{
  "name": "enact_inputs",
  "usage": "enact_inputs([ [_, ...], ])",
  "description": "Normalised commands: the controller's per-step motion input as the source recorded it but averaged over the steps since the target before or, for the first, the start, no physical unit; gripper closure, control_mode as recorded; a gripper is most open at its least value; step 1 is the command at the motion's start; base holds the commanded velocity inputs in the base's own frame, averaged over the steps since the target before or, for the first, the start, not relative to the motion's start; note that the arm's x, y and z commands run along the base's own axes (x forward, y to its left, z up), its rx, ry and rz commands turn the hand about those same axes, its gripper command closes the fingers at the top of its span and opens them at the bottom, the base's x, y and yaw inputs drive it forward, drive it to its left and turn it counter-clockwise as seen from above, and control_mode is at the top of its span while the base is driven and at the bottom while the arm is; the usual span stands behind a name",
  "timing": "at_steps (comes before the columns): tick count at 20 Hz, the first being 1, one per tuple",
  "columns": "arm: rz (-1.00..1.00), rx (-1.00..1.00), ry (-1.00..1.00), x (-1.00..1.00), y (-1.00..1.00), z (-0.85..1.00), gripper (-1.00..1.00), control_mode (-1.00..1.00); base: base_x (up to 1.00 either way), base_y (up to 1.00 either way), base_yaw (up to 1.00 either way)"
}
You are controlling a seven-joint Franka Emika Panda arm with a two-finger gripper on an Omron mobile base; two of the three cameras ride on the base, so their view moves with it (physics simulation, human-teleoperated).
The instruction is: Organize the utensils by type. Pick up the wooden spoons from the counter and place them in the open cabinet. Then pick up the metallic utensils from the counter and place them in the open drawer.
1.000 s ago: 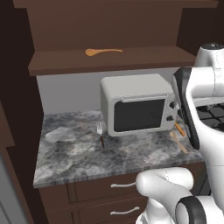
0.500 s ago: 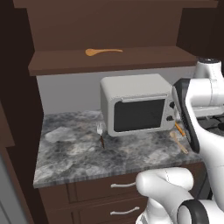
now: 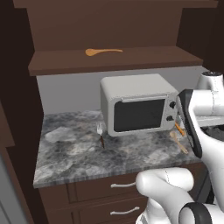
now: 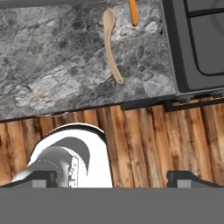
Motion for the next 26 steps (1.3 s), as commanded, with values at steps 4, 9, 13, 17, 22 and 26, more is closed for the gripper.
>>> enact_inputs([
  [4, 0.00, 0.07, 0.01, 0.00, -0.25, -0.35, -1.00, -1.00, 0.00, 0.00, 0.00],
  [9, 0.00, 0.05, 0.01, 0.09, -0.10, -0.42, -1.00, -1.00, 0.00, 0.00, 0.00],
  [13, 0.01, 0.02, 0.05, 0.32, -0.01, -0.52, -1.00, -1.00, 0.00, 0.00, 0.00],
  [17, 0.09, 0.03, 0.00, 0.51, 0.00, -0.43, -1.00, -1.00, 0.00, 0.00, 0.00],
  [22, 0.11, 0.01, 0.01, 0.46, -0.04, -0.27, -1.00, -1.00, 0.00, 0.00, 0.00],
  [26, 0.07, 0.00, 0.09, 0.32, -0.14, -0.18, -1.00, -1.00, 0.00, 0.00, 0.00],
])
